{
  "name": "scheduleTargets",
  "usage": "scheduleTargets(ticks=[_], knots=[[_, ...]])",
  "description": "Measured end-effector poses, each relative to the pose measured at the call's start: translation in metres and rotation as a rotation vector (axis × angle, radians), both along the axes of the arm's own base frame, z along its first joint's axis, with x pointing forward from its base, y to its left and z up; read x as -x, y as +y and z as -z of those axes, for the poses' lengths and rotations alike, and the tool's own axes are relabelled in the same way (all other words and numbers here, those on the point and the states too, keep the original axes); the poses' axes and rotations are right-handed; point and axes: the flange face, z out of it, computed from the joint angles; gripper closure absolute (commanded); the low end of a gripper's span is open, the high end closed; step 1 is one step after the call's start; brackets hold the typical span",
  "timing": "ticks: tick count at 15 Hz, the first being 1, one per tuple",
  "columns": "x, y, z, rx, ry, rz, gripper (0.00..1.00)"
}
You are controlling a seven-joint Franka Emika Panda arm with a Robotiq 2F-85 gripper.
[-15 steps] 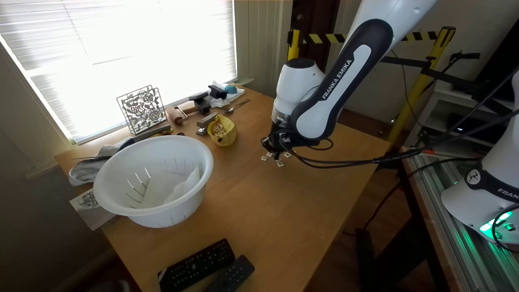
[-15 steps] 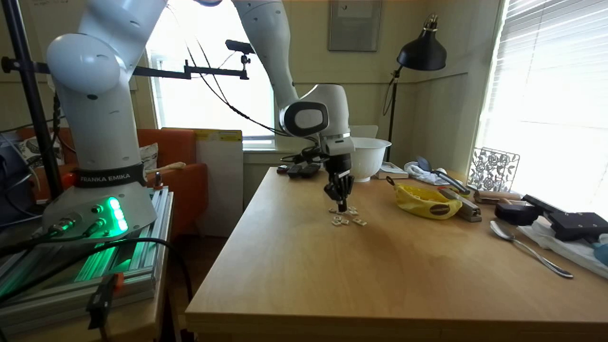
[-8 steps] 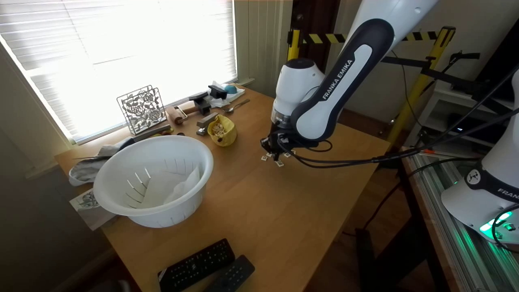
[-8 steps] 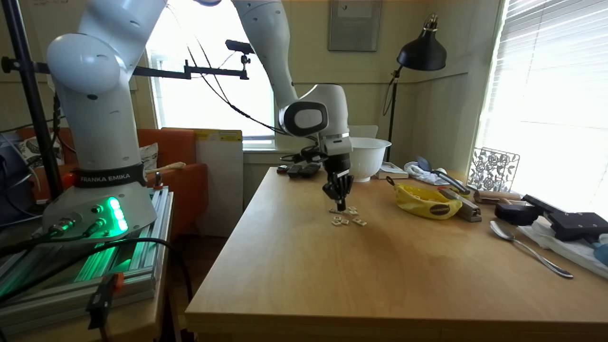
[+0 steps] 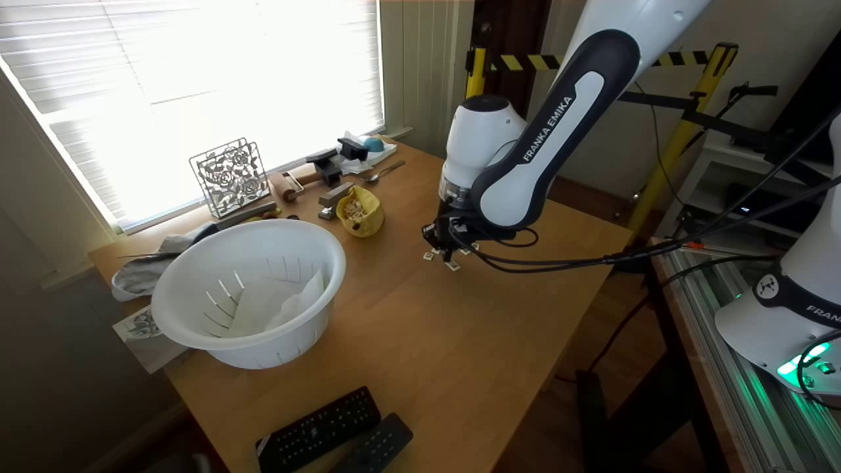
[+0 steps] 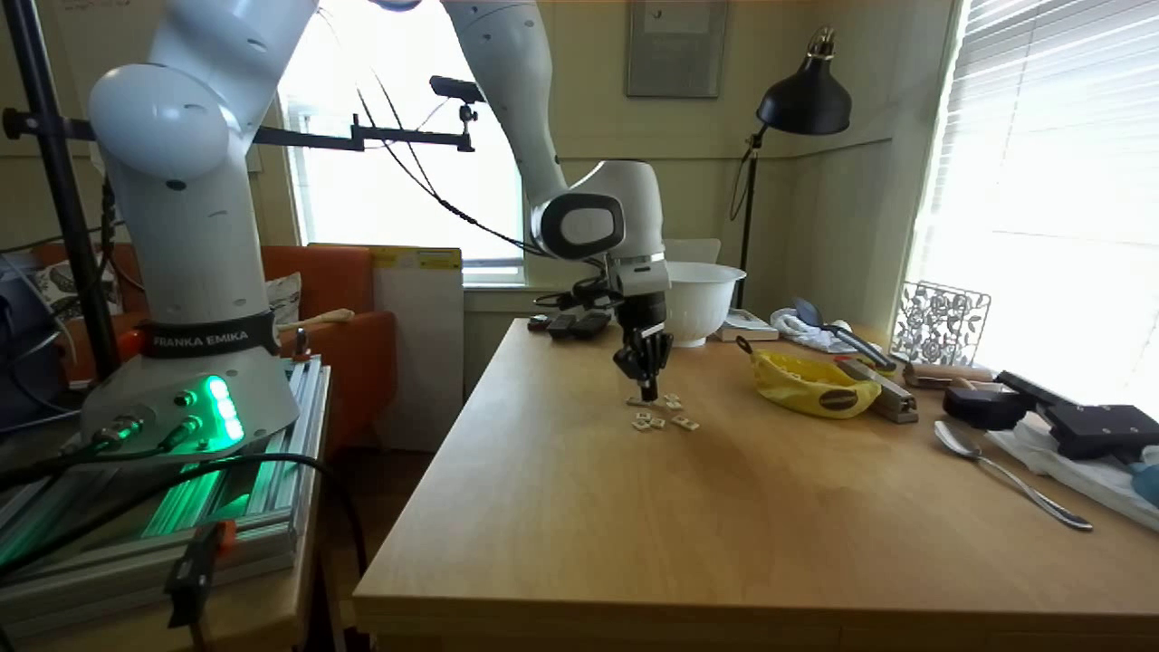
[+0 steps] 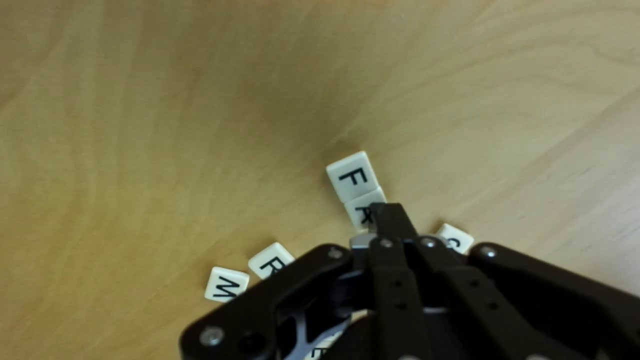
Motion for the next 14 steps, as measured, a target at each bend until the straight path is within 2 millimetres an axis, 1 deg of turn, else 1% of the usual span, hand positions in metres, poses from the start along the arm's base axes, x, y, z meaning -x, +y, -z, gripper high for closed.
scheduleTargets(ticks=[14], knots=[[0.0013,0.0001,-0.0006,0.002,-0.009,0.0,1.0]])
